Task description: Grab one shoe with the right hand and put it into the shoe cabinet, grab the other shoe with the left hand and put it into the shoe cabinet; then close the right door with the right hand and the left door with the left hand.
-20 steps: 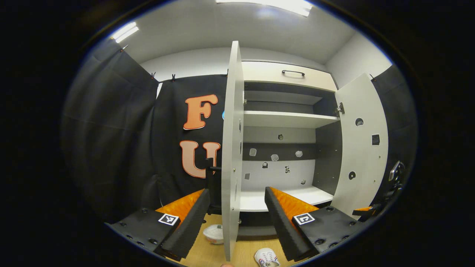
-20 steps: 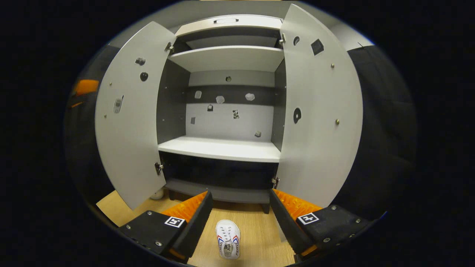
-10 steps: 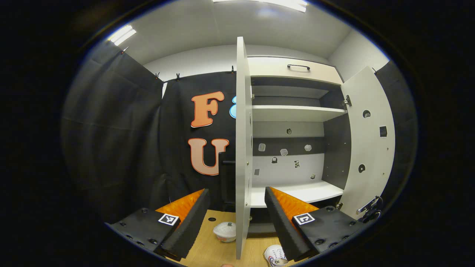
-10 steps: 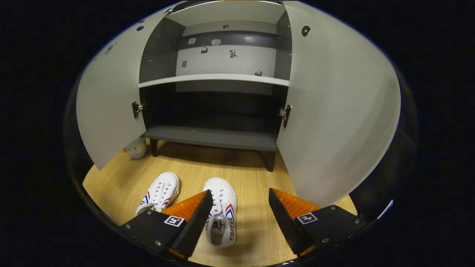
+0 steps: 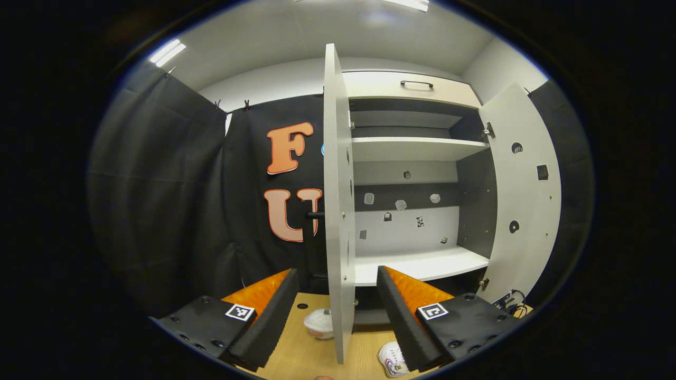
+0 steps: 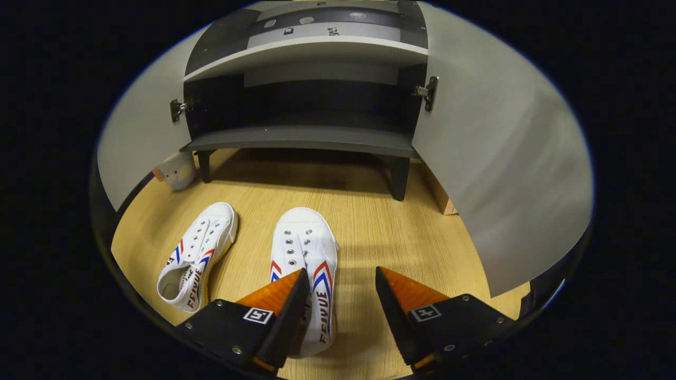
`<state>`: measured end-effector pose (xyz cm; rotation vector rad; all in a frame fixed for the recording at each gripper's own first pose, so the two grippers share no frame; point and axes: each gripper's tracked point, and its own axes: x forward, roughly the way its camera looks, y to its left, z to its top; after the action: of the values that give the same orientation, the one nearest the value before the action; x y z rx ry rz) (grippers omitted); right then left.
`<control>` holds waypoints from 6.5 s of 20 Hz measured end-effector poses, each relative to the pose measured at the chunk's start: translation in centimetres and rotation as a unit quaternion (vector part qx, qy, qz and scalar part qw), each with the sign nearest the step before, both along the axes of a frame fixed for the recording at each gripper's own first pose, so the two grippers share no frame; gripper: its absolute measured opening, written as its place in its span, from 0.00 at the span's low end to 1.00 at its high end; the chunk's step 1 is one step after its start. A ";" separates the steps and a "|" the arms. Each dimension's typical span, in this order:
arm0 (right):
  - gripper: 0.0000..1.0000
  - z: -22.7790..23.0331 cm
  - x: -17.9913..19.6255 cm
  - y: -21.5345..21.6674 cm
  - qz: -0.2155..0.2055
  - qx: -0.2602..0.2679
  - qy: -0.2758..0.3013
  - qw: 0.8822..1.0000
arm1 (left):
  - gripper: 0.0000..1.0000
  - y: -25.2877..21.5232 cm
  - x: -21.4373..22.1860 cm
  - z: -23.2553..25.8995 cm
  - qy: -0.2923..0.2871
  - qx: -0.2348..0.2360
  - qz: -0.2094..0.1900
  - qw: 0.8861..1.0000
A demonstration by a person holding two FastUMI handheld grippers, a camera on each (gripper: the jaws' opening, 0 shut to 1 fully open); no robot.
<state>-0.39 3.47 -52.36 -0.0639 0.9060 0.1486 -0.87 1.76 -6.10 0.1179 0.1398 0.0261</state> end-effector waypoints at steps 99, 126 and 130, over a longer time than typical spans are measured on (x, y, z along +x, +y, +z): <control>0.93 50.5 -19.3 -9.5 -0.032 0.023 -0.337 0.941 | 0.98 -8.5 -4.5 -37.2 0.303 -0.047 -0.047 0.951; 0.93 48.2 -21.7 -9.5 -0.011 0.021 -0.297 0.955 | 0.07 -8.4 -7.6 -50.2 0.492 -0.018 -0.047 0.869; 0.93 49.0 -21.6 -9.5 -0.013 0.028 -0.309 0.951 | 0.07 -9.5 -7.4 -46.3 0.495 -0.060 -0.061 0.865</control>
<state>-22.01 -6.01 -3.35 -0.0414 0.2756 0.1189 -8.31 -7.78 -52.45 0.0039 1.1671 -0.1763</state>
